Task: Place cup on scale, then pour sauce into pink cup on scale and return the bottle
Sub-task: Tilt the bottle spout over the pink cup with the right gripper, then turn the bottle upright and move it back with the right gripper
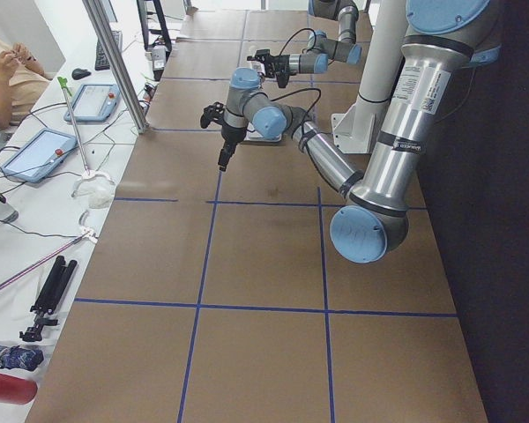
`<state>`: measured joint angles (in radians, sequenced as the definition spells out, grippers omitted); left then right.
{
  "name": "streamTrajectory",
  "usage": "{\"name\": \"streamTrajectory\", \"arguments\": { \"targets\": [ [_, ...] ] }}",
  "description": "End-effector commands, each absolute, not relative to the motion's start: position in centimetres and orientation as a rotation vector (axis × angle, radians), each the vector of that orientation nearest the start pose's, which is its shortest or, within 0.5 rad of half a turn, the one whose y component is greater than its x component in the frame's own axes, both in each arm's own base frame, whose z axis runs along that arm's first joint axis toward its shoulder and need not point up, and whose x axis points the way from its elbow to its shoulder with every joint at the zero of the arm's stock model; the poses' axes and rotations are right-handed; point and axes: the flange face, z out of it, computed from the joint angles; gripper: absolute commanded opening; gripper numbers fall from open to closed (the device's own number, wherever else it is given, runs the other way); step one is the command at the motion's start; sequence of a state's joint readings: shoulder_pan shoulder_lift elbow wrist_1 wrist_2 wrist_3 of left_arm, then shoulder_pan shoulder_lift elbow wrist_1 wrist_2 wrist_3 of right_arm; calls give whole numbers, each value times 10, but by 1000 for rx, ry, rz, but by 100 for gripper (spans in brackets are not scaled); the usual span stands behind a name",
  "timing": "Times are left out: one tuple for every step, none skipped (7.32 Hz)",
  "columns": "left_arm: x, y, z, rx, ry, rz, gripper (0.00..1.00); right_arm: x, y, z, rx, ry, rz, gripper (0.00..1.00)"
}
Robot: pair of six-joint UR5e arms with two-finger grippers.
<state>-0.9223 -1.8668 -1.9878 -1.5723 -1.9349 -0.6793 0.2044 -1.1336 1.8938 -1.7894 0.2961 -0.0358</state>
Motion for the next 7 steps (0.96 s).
{"name": "streamTrajectory", "arguments": {
  "targets": [
    [259, -503, 319, 340, 708, 100, 99, -505, -336, 254, 1195, 534, -708, 0],
    [259, -503, 319, 340, 708, 100, 99, -505, -335, 254, 1210, 437, -643, 0],
    [259, -503, 318, 341, 709, 101, 99, -503, -334, 261, 1230, 350, -572, 0],
    [259, -503, 317, 342, 709, 101, 99, -499, -331, 273, 1248, 204, -470, 0],
    [259, -503, 316, 343, 710, 101, 99, -492, -329, 283, 1266, 79, -378, 0],
    [259, -503, 317, 342, 709, 101, 99, -487, -328, 302, 1253, 40, -342, 0],
    [259, -503, 317, 342, 709, 101, 99, -481, -327, 310, 1256, -58, -216, 0]
  ]
}}
